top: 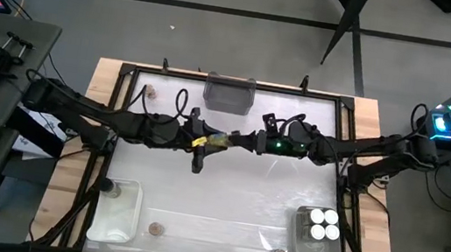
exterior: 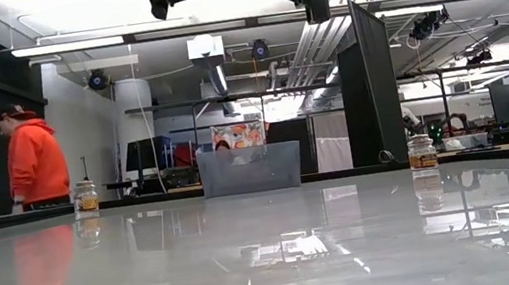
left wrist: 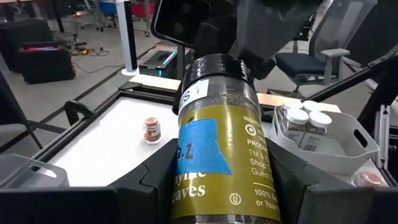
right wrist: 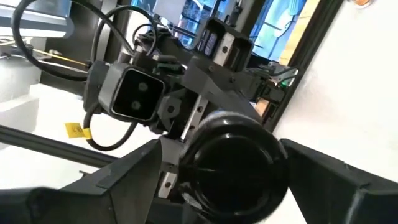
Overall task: Sort spices by type
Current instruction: Put the black seasoning bottle into the white bin
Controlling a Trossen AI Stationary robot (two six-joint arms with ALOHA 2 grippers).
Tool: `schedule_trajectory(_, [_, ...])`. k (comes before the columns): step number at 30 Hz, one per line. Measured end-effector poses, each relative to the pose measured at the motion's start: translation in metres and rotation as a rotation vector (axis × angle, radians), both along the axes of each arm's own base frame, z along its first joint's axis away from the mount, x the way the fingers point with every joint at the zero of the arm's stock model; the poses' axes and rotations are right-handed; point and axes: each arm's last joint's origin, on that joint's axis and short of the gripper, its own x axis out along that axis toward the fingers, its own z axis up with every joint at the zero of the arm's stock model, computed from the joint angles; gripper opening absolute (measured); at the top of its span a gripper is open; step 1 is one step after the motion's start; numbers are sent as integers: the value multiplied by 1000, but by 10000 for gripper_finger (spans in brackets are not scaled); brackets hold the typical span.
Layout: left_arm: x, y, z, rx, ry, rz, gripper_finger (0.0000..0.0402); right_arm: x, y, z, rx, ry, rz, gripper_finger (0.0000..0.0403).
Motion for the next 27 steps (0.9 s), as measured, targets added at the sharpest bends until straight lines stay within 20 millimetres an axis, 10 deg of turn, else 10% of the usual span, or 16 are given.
schedule_trajectory(10, [-2, 9, 7, -31, -49, 54, 159, 0, 0, 2, -31, -25, 0, 317])
schedule_trajectory(21, [-63, 40, 85, -245, -678, 122, 159, -9, -1, 31, -234, -250, -64, 317])
schedule_trajectory(27, [-48, 36, 43, -490, -937, 50, 159, -5, -4, 48, -381, -292, -182, 317])
